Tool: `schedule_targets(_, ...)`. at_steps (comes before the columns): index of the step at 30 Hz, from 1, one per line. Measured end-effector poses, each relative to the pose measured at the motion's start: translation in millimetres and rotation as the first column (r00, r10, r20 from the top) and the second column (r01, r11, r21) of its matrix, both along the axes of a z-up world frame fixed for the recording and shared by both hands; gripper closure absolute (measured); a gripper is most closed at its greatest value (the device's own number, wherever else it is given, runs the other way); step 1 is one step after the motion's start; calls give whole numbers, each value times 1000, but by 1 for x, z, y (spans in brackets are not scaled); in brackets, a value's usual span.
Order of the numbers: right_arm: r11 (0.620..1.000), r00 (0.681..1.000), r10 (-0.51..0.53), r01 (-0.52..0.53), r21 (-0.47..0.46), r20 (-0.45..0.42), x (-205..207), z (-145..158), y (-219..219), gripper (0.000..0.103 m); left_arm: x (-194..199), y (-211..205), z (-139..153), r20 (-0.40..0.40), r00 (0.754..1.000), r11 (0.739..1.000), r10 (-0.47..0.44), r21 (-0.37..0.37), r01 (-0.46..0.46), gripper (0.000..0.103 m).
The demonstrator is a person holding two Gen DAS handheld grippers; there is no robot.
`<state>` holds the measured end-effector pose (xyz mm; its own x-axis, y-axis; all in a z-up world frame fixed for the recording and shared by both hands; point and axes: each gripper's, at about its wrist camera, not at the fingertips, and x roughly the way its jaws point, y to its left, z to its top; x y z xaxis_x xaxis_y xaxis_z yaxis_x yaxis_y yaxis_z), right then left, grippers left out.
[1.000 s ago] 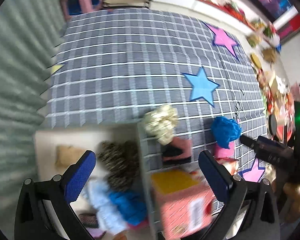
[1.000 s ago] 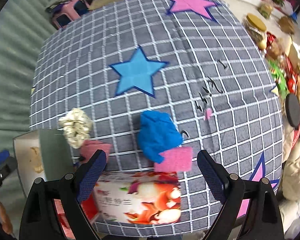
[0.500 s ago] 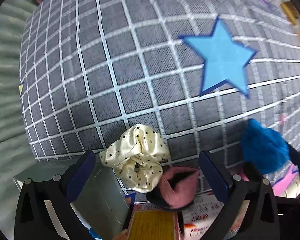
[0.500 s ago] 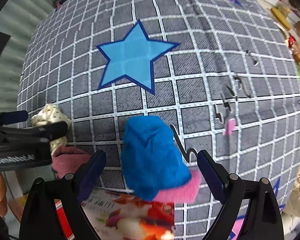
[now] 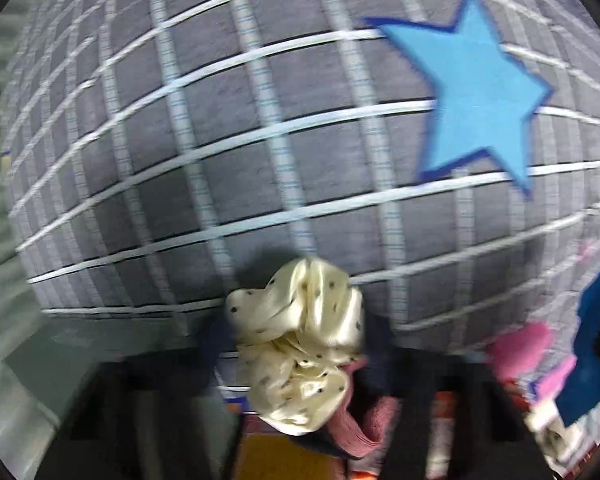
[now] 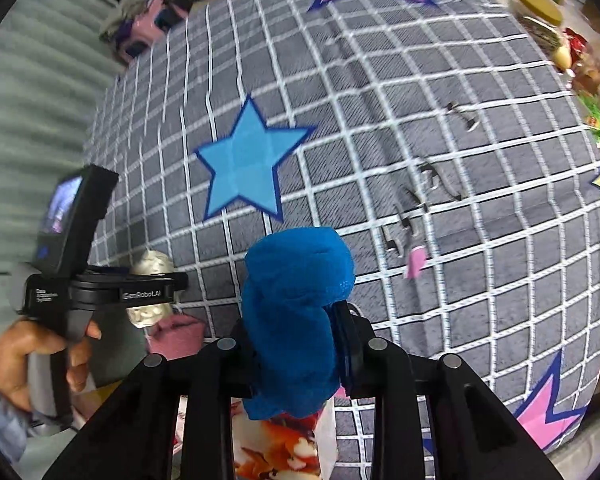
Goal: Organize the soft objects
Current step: 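Grasp the cream polka-dot scrunchie with the left tool while the right tool grasps the blue fluffy ball, then carry the scrunchie and blue ball over the white box with both tools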
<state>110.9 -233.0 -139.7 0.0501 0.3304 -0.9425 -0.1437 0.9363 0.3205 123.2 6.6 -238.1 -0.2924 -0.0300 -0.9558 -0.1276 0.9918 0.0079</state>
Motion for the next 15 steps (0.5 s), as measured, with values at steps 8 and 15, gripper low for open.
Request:
schedule_targets(8,998,998,-55,55,1,28,-8,28,-35,74,-6,-37,59,179,983,998,-39,-48,48,80)
schedule_targets(15,996,996,-88,88,-13,25,-39,40,-51,74,-43,-72,132,338,936,985,-94,-106,137,80)
